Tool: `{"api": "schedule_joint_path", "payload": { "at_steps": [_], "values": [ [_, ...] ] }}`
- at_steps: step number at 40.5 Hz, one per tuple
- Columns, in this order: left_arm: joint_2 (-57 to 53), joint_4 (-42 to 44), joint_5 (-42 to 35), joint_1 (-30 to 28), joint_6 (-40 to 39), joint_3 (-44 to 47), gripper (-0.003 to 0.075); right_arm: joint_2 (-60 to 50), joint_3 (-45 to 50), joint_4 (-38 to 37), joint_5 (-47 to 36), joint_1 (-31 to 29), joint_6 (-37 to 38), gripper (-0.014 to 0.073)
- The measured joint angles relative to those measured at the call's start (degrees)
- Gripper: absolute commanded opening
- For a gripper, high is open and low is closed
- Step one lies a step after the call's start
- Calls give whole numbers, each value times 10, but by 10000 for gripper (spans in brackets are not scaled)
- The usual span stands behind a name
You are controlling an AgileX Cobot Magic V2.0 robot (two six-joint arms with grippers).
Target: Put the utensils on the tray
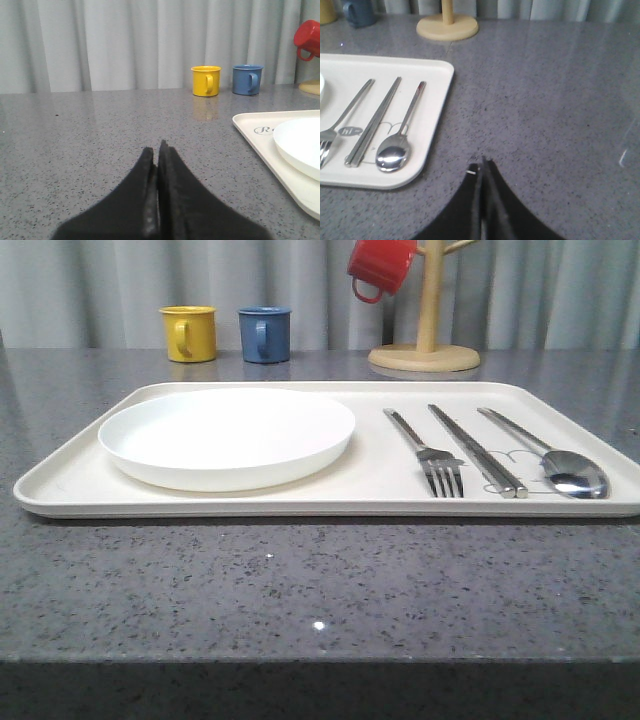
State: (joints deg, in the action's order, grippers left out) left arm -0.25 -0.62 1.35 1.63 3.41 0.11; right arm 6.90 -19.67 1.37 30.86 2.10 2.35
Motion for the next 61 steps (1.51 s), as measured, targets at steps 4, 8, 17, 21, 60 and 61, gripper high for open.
{"api": "schedule_joint_path", "payload": {
  "at_steps": [4, 8, 17, 21, 60, 61],
  "values": [
    [0, 0, 0, 0, 0, 0, -20, -35, 68, 0, -74, -10, 0, -67],
    [0, 0, 0, 0, 0, 0, -20, -57, 120, 0, -138, -11, 0, -67],
    [0, 0, 1, 0, 0, 0, -20, -75, 202, 0, -247, -11, 0, -67],
    [0, 0, 1, 0, 0, 0, -20, -75, 211, 0, -277, -12, 0, -67],
    [0, 0, 1, 0, 0, 0, -20, -75, 211, 0, -293, -12, 0, -67],
    [0, 0, 1, 0, 0, 0, -20, -75, 211, 0, -294, -12, 0, -67]
  ]
}}
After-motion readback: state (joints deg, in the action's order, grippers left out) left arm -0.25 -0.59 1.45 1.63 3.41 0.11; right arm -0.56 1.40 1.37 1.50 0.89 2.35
